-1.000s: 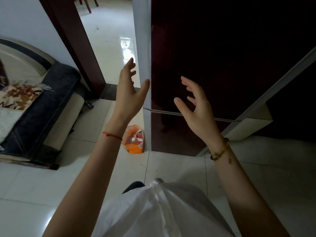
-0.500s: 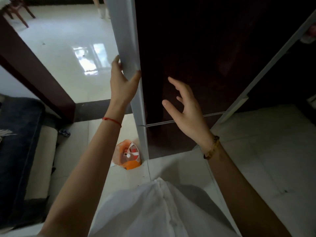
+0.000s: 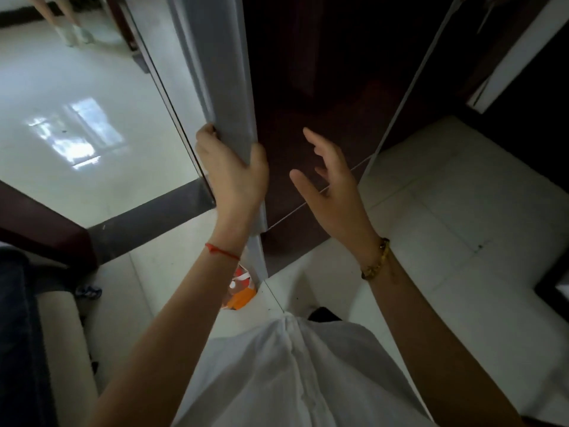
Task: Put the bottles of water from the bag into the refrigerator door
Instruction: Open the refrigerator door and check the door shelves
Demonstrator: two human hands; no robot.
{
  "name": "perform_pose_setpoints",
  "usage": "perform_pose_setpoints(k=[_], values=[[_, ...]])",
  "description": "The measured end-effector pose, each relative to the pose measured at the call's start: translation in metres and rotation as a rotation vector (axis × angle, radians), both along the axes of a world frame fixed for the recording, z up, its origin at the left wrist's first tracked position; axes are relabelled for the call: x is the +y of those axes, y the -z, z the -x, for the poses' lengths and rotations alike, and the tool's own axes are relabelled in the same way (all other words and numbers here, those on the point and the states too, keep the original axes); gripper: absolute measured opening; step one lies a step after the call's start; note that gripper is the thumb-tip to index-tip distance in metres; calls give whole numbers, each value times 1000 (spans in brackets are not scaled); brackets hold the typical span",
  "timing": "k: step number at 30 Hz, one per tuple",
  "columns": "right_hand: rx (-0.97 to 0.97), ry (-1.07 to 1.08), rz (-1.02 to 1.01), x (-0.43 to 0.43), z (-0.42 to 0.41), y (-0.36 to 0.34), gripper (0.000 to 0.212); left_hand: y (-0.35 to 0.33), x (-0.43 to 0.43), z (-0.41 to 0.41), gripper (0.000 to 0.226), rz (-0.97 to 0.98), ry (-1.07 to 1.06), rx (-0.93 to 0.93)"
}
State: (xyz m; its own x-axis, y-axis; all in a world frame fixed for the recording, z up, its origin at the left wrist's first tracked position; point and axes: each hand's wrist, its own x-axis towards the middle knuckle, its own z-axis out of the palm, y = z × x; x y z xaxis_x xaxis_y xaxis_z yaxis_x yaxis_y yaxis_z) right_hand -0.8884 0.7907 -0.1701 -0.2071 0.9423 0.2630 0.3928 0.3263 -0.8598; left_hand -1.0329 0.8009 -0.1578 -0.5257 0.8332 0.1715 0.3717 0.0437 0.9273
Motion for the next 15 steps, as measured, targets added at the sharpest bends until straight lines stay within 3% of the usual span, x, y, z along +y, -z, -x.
perform_pose_setpoints(k=[4, 9, 15], values=[[54, 146, -39, -24, -6, 0, 59, 8, -37, -25, 44, -74, 59, -55], [149, 302, -113, -63, -20, 6, 55, 8, -68, -48, 23, -257, 210, 29], [203, 441, -157, -101, -42, 10, 49, 18, -93, -76, 24, -376, 534, 70]])
